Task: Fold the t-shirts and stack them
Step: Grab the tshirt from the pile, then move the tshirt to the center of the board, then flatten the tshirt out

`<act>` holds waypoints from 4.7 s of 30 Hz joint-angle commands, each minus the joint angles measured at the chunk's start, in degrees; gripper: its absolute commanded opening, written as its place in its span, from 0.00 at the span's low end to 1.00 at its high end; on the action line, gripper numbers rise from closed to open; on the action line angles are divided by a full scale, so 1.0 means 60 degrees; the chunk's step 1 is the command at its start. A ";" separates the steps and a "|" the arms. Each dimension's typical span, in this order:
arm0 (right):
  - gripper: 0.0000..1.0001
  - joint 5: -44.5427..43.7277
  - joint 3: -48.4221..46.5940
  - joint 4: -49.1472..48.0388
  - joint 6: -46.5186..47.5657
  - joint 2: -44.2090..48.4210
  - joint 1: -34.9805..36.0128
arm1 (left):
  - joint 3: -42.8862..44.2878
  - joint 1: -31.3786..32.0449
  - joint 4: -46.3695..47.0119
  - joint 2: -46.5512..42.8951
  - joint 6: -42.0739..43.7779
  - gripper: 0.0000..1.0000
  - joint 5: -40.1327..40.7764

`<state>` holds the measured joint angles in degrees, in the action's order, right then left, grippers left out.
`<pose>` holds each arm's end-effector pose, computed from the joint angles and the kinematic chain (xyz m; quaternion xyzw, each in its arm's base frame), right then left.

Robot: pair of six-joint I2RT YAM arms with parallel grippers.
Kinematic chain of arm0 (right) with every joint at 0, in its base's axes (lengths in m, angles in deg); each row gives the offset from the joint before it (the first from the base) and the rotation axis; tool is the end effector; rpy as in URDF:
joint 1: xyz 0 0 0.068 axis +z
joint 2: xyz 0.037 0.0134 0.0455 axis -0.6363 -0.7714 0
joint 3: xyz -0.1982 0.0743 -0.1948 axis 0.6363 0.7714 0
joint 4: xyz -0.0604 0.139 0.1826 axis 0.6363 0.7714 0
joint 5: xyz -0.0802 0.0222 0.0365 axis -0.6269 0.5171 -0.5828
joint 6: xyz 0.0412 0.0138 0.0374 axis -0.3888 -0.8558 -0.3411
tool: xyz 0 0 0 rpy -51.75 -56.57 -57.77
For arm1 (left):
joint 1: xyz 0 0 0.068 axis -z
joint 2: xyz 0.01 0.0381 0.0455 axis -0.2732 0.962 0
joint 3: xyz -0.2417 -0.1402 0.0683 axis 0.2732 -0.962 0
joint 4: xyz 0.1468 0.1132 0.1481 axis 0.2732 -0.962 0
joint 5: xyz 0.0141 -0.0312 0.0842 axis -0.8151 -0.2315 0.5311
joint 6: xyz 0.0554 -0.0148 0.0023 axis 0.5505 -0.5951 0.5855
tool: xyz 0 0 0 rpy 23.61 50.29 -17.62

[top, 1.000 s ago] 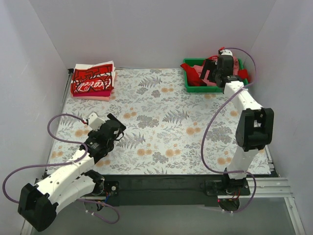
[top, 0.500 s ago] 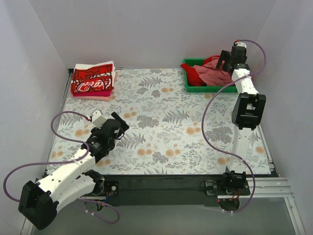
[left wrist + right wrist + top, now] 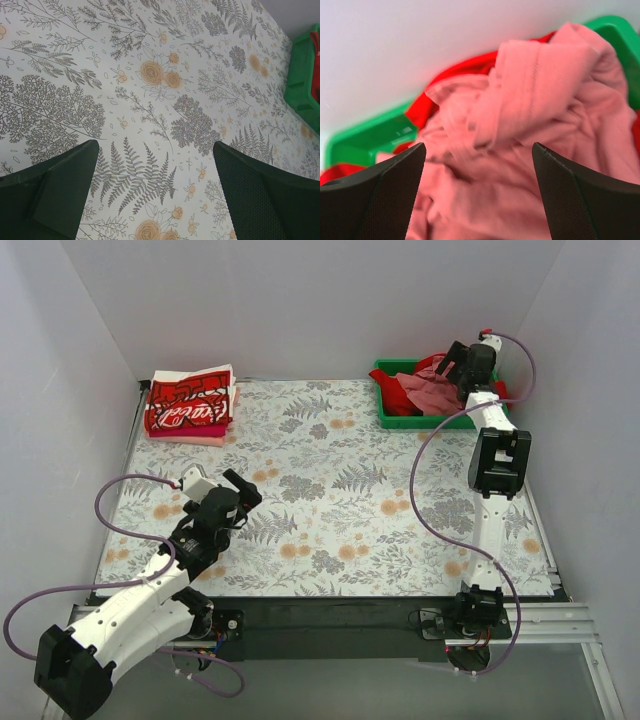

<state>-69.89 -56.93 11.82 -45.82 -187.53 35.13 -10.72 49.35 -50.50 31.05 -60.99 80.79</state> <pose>0.5781 -0.0477 0.2311 0.2038 0.7760 0.0562 0.5942 0.1287 -0.0575 0.2468 -0.5315 0.6709 -0.2749 0.4380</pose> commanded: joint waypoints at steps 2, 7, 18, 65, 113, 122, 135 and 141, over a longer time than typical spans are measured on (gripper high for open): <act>0.89 -0.0137 -0.0448 -0.1943 -0.0994 -0.0417 -0.0031 | 0.0074 0.0042 0.0034 -0.0065 0.0115 0.98 0.0256; 0.74 -0.0621 -0.0653 -0.2281 -0.1536 -0.0827 -0.0031 | 0.0104 0.0028 0.0048 -0.0021 0.0130 0.98 0.0167; 0.01 -0.0826 0.0547 -0.2984 -0.1011 0.0298 -0.0031 | 0.0090 0.0028 0.0063 -0.0035 0.0130 0.98 -0.0051; 0.01 0.3174 0.2773 -0.1008 0.2858 1.1608 0.4099 | 0.0265 0.0057 0.0546 -0.0988 -0.0310 0.98 -0.3509; 0.01 -0.4577 1.5141 -0.0055 0.1832 1.8082 0.3616 | 0.3457 0.2298 -0.0094 0.5333 0.0071 0.00 -0.0482; 0.01 -0.4124 1.1273 0.0428 0.2433 1.8902 0.3631 | 0.7045 0.2298 -0.0904 0.1812 0.2880 0.00 0.4149; 0.01 -0.1443 0.7039 0.2551 0.2330 1.8977 0.3616 | 0.9273 0.2284 0.0868 -0.0884 0.5461 0.00 0.2279; 0.01 -0.1382 0.6247 0.2611 0.2550 1.8319 0.3616 | 0.9538 0.2284 0.0868 -0.1046 0.5725 0.00 0.1896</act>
<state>-76.69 -16.98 27.80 -32.23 -74.14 57.17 45.83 63.34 -46.44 24.01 -29.80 91.68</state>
